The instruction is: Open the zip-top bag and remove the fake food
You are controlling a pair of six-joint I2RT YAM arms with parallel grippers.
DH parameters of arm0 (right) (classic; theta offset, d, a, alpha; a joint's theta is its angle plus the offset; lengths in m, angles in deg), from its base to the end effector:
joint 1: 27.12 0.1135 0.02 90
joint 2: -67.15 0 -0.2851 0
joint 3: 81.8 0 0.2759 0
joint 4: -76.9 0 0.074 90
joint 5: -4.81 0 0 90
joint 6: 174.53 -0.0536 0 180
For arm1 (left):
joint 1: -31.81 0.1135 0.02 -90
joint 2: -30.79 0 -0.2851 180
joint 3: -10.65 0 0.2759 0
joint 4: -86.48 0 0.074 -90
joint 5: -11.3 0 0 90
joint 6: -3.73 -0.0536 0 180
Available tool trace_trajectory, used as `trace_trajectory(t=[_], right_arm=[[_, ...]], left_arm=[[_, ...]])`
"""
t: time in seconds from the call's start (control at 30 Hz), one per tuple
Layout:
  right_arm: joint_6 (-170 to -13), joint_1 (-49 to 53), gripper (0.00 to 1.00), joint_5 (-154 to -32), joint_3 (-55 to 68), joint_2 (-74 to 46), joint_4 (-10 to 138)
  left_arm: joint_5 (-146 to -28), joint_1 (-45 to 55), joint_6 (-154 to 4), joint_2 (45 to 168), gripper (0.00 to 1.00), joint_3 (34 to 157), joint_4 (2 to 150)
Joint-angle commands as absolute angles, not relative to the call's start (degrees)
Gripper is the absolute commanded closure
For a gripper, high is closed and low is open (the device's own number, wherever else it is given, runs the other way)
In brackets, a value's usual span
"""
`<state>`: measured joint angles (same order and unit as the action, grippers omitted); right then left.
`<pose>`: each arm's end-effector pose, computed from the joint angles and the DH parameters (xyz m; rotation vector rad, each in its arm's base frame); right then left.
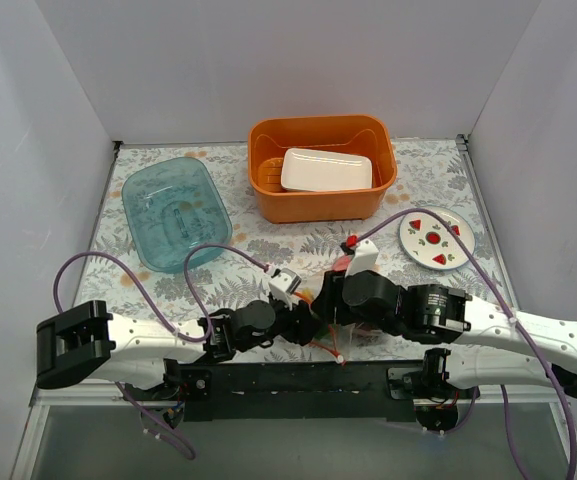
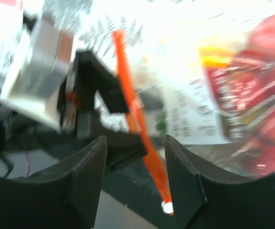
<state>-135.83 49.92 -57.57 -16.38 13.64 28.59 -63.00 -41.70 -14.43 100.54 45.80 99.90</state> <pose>0.0732 0.2071 0.3276 -0.2248 2.2163 0.7684 0.0893 -0.2505 0.1789 -0.1755 2.2005 -1.3468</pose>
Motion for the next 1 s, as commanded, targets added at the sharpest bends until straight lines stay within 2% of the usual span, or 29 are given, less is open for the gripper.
trace_trajectory(t=[0.0,0.07,0.2,0.23,0.37,0.47,0.7,0.8,0.9,0.93,0.97], right_arm=[[-137.61,46.29,0.41,-47.40,-12.46,13.53,19.61],[-135.86,43.82,0.41,-48.27,-13.60,14.41,19.69],[-129.98,31.97,0.44,-55.99,-17.90,16.61,23.20],[-128.66,29.86,0.44,-57.57,-20.35,16.70,24.25],[-124.09,22.03,0.51,-64.16,-24.76,15.21,28.65],[-123.11,21.05,0.57,-66.81,-26.52,12.58,30.58],[-121.09,20.87,0.61,-70.07,-27.67,9.50,33.05],[-120.74,20.96,0.62,-70.42,-27.67,8.62,33.14],[-120.47,20.96,0.62,-69.64,-28.10,8.27,32.79],[-120.65,20.96,0.62,-69.20,-28.28,8.09,32.61],[-120.74,20.96,0.61,-67.97,-28.37,8.26,32.26]], left_arm=[[-63.85,-44.03,-15.95,99.78,0.45,46.85,97.22],[-62.97,-44.74,-16.13,99.87,0.43,47.55,96.60],[-61.04,-45.79,-16.04,100.92,0.39,48.79,94.40],[-60.34,-45.97,-16.04,101.18,0.34,49.05,94.40],[-58.49,-46.67,-16.74,103.56,0.29,51.07,93.17],[-55.51,-46.67,-16.66,106.98,0.27,54.32,90.28],[-49.18,-46.85,-16.83,114.63,0.23,62.14,80.43],[-48.03,-47.02,-16.92,117.00,0.24,63.99,78.67],[-46.72,-47.29,-16.48,118.50,0.30,64.78,77.35],[-46.36,-47.29,-15.96,118.50,0.40,64.87,77.09],[-46.27,-47.29,-15.69,118.07,0.44,64.70,76.74]])
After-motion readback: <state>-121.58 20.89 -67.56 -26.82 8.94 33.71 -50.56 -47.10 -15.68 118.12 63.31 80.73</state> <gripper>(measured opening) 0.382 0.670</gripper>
